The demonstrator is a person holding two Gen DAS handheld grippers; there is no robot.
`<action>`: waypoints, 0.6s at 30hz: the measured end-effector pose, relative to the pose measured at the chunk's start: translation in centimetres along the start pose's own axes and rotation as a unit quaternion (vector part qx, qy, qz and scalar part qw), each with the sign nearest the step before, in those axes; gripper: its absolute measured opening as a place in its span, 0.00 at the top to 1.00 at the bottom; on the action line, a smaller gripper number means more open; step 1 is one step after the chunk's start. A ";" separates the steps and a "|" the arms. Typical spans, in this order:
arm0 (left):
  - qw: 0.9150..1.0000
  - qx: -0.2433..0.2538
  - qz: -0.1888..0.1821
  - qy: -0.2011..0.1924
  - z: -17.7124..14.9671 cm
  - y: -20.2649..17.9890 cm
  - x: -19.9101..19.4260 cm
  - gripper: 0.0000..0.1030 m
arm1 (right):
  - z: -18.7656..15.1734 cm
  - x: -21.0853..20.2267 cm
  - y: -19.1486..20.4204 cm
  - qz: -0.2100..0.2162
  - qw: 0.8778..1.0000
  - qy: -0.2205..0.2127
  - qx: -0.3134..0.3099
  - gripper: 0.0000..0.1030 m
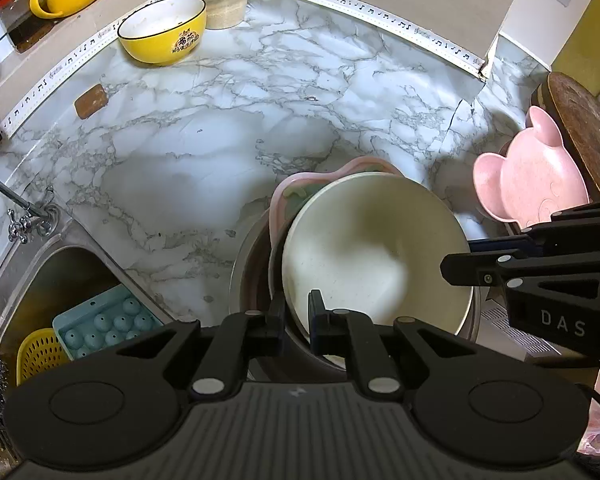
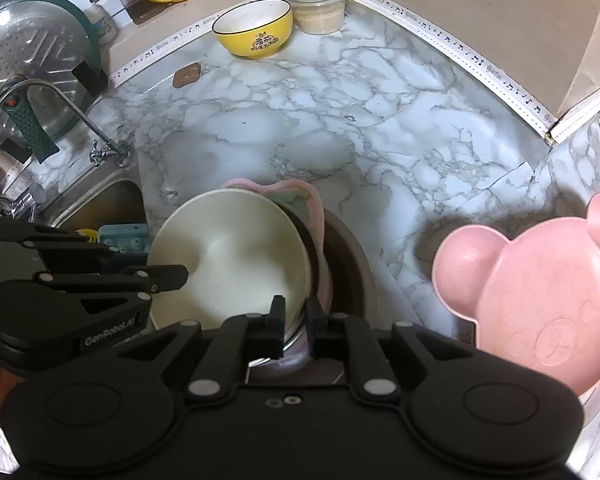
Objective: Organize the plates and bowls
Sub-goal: 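Carry the cream bowl and lower it into the pink-handled pot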
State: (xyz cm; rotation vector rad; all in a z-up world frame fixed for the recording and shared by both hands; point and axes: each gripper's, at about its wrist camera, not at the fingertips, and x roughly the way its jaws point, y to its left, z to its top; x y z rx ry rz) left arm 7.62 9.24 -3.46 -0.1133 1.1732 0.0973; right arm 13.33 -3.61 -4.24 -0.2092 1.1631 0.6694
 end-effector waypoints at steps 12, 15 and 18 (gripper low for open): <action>0.999 -0.026 -0.022 -0.003 -0.5 1.4 -0.1 0.89 | -0.1 -0.5 -0.3 0.011 1.000 -0.007 0.008 0.77; 0.999 -0.032 -0.032 -0.009 -0.7 1.8 -0.5 0.89 | -0.2 -0.9 -0.6 0.015 1.000 -0.012 0.008 0.76; 0.998 -0.039 -0.040 -0.017 -1.0 2.3 -0.9 0.89 | -0.4 -1.3 -0.9 0.018 1.000 -0.018 0.009 0.74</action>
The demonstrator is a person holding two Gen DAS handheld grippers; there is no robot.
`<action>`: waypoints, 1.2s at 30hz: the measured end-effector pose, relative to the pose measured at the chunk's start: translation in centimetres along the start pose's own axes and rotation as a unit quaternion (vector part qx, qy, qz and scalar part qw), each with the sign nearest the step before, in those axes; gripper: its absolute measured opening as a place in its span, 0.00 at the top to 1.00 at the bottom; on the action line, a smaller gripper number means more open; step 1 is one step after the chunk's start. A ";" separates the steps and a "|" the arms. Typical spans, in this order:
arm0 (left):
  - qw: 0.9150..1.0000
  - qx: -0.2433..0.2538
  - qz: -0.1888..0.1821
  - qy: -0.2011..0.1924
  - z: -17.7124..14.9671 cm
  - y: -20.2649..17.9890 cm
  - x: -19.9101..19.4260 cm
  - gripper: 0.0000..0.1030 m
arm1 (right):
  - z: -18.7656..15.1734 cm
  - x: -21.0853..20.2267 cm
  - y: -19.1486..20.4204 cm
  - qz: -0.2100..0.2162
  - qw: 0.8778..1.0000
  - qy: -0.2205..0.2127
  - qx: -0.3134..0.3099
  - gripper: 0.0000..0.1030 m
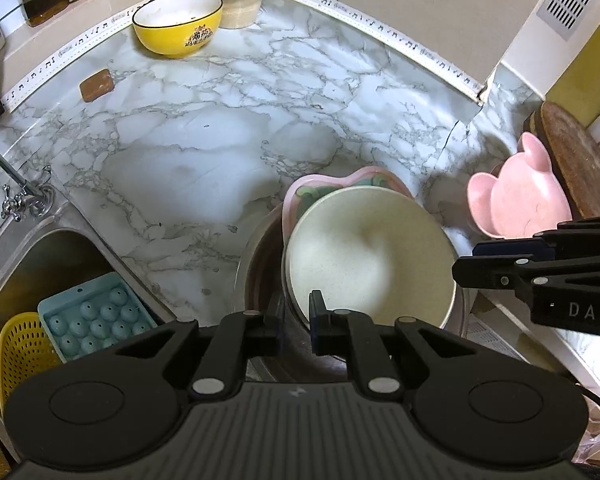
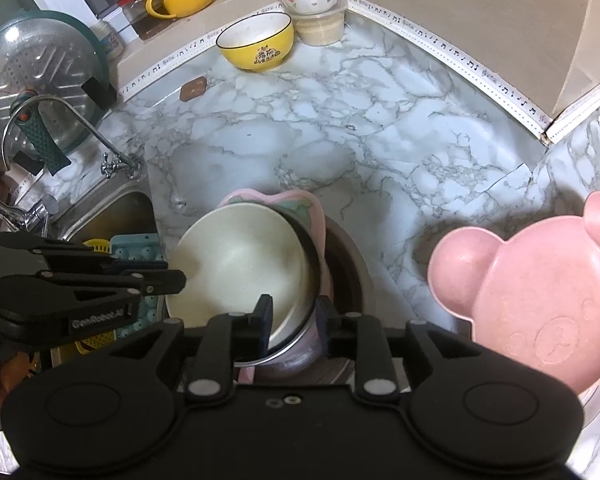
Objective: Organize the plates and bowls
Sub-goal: 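Carry the cream bowl and lower it into the pink-handled pot, then open the left tool and release the cream bowl inside the pot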
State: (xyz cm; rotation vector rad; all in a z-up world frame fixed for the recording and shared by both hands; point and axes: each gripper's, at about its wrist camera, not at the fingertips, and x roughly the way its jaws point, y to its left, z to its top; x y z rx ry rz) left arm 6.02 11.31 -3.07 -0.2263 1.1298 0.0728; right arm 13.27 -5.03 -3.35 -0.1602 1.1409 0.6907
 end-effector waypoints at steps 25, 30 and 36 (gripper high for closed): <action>0.993 -0.077 -0.035 -0.082 -4.3 4.9 -1.4 0.44 | -2.6 -1.6 -2.7 0.025 0.998 -0.051 0.017 0.45; 0.993 -0.083 -0.023 -0.085 -5.3 5.8 -0.2 0.38 | -3.5 -1.2 -3.1 0.018 0.998 -0.062 0.011 0.25; 0.992 -0.066 -0.006 -0.108 -6.3 6.0 0.9 0.31 | -4.8 -0.6 -3.2 0.004 0.997 -0.083 -0.002 0.05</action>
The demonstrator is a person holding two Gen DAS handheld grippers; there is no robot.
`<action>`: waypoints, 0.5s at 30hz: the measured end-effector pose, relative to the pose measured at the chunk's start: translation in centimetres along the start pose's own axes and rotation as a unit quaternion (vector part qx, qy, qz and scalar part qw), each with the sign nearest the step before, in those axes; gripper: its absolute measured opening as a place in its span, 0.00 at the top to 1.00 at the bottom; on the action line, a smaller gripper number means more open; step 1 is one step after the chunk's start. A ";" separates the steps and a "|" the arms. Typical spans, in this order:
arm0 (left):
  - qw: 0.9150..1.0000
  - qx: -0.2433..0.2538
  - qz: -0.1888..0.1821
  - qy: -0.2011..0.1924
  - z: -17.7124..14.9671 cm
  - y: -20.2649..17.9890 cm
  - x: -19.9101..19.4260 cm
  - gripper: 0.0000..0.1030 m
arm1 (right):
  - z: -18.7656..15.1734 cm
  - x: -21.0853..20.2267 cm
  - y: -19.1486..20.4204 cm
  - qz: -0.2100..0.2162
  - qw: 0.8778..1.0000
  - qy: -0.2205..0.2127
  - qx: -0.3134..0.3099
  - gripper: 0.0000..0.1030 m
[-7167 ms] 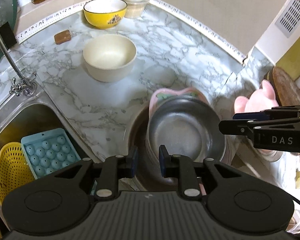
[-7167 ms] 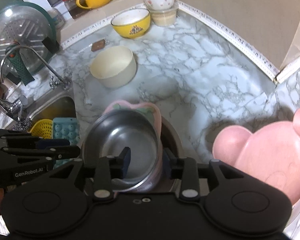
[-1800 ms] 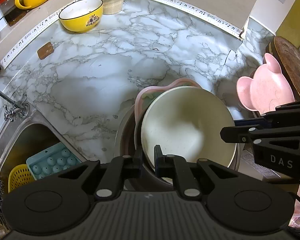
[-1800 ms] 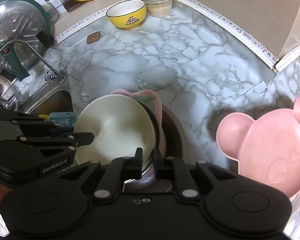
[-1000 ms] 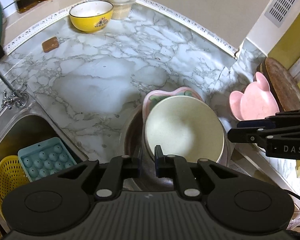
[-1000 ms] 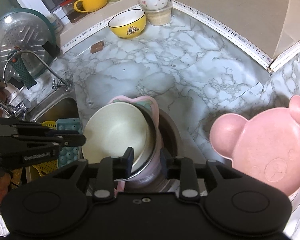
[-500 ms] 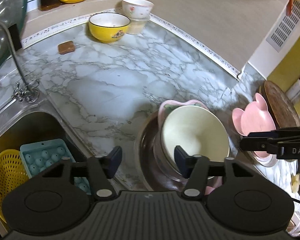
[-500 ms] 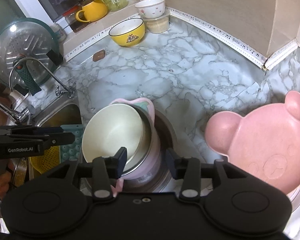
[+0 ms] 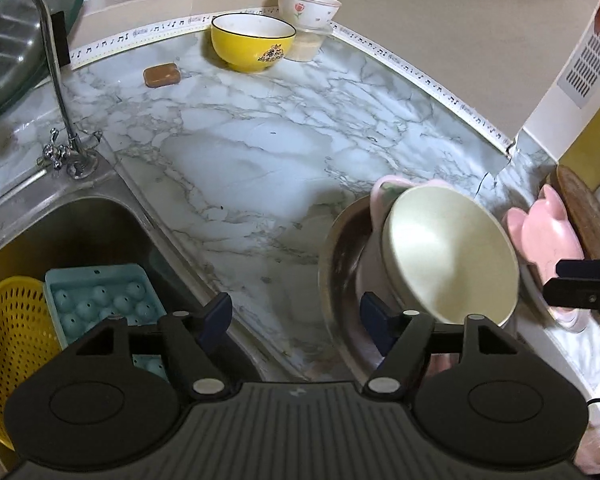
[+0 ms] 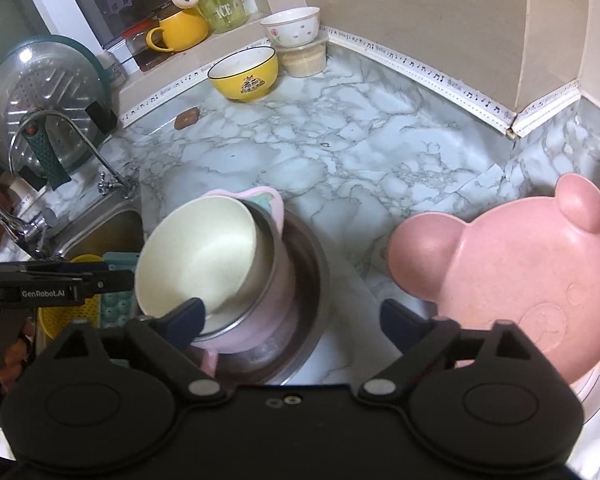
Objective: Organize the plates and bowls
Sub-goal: 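Open the left tool and release the cream bowl inside the pot, then grasp the rim of the large steel bowl holding the stack, left tool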
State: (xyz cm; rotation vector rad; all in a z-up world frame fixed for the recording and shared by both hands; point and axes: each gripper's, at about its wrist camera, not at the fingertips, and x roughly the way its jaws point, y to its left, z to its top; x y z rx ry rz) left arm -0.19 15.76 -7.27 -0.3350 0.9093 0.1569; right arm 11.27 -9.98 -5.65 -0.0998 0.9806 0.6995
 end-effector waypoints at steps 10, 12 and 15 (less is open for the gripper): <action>0.999 0.029 -0.008 -0.015 -1.3 -0.5 1.4 0.31 | -2.5 1.2 -1.1 0.001 0.999 -0.028 0.017 0.10; 0.999 0.031 -0.007 -0.011 -1.5 -0.6 1.9 0.31 | -2.7 1.6 -1.2 0.002 0.999 -0.025 0.022 0.15; 0.999 0.028 -0.015 -0.004 -1.5 -0.7 2.5 0.32 | -2.9 2.3 -1.3 0.002 0.999 -0.018 0.032 0.23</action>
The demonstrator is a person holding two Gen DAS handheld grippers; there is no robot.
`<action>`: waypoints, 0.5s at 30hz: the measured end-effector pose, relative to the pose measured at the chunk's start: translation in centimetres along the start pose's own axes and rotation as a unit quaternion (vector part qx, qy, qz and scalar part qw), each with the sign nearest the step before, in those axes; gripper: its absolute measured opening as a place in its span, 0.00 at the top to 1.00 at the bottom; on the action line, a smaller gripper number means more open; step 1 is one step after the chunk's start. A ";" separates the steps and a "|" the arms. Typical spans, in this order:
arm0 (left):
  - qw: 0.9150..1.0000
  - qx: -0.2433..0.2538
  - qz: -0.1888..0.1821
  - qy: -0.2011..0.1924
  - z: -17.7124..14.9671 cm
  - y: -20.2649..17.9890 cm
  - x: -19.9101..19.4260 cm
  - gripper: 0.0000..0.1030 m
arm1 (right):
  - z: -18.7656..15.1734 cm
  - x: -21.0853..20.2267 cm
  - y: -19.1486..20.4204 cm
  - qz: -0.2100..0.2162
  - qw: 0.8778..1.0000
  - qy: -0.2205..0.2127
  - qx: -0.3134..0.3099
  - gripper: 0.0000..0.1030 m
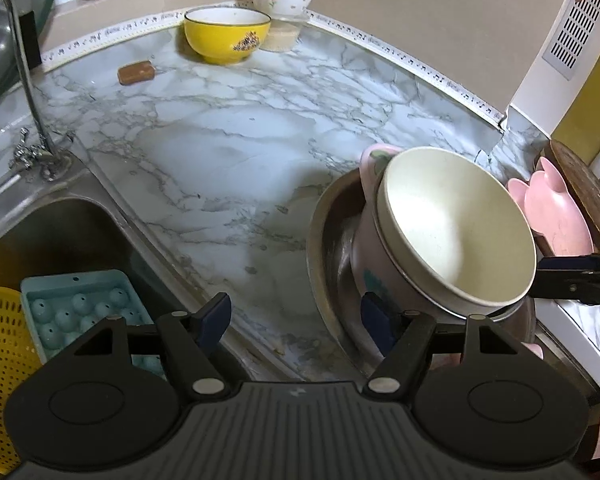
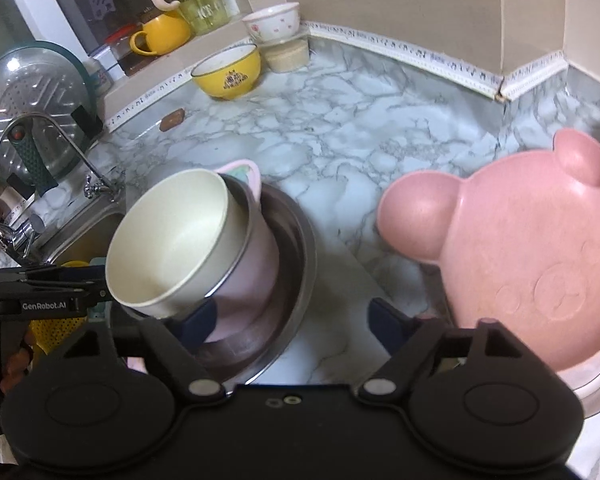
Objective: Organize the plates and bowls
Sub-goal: 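Grasp the rim of the large steel bowl holding the stack, left tool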
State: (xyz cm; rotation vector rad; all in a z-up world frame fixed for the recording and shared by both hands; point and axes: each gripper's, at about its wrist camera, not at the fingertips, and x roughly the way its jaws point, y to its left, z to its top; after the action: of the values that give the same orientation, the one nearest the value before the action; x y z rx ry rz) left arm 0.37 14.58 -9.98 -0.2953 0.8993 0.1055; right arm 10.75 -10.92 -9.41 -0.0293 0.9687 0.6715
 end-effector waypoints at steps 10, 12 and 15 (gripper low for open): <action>0.999 -0.023 -0.020 0.034 0.2 0.0 1.5 0.56 | 0.2 1.0 0.1 -0.006 1.000 0.005 0.022 0.59; 0.999 -0.028 -0.021 0.039 0.4 0.1 1.8 0.60 | 0.3 1.0 0.1 -0.006 1.000 0.006 0.024 0.63; 0.998 -0.043 -0.025 0.047 0.5 0.5 2.1 0.61 | 0.4 1.2 0.2 -0.009 1.000 0.005 0.024 0.70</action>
State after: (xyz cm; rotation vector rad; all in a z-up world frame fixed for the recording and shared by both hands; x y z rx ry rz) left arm 1.97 15.12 -11.42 -0.4045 0.9809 0.0845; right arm 11.37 -10.06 -10.04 0.0009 0.9936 0.6307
